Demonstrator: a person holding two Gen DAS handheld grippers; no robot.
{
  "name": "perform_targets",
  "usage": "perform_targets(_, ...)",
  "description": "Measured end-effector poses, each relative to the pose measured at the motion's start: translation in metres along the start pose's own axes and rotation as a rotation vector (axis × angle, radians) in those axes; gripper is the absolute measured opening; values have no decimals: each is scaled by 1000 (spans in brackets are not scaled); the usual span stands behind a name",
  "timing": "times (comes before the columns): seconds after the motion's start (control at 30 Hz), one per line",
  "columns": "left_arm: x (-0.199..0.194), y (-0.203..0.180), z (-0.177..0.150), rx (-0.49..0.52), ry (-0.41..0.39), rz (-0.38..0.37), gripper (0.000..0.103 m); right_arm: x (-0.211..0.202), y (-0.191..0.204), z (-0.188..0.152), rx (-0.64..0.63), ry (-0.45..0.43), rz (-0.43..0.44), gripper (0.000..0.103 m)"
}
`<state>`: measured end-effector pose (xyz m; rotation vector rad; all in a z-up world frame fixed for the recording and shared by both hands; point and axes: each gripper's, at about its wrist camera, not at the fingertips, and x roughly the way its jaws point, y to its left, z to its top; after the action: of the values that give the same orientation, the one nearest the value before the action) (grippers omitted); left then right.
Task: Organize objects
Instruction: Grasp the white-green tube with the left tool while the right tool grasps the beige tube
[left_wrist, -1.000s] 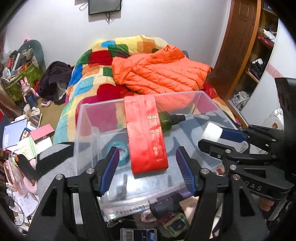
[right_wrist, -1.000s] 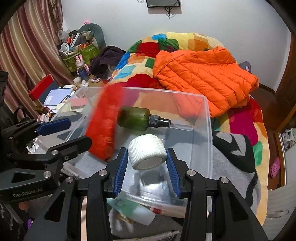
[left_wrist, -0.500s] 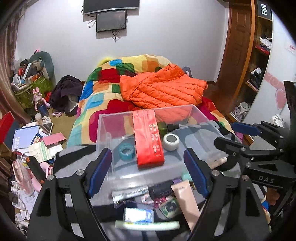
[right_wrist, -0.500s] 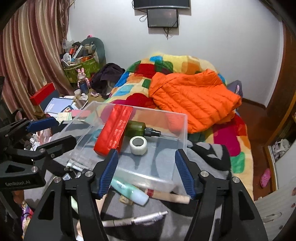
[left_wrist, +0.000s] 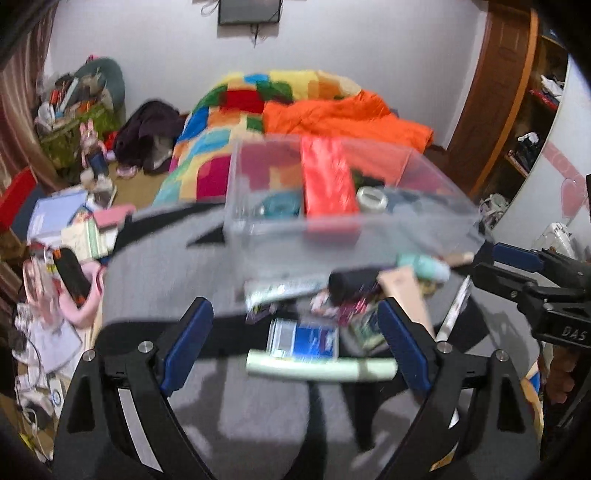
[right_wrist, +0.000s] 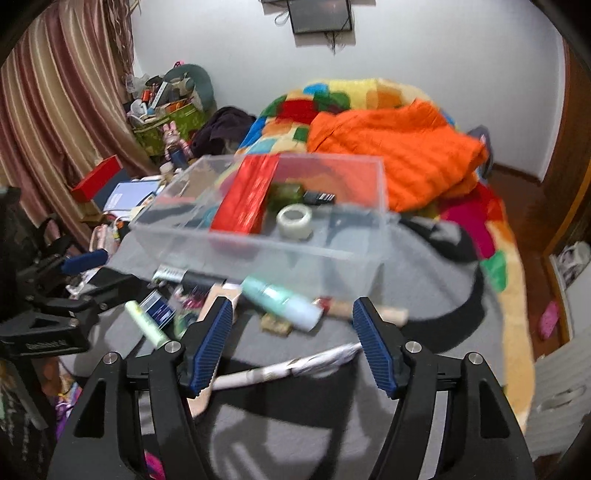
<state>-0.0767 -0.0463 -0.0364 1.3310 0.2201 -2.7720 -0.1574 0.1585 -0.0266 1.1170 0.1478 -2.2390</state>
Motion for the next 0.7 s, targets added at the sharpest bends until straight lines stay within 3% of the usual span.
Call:
perform_targets(0.2,18,8,-24,-85,76,-53,91,22,22,-12,-21,49,44,64)
perform_targets(0.53,36,-5,-29,-65,71,40,91,41,44,-34,-101,117,57,63)
perform_targets(0.63,32,-2,-35,-53,59,45,83,40,53,-39,-144,115,47,53)
perform_targets(0.7,27,1,-39,-45,54,51,73,39,55,-41,-157,112,52,47)
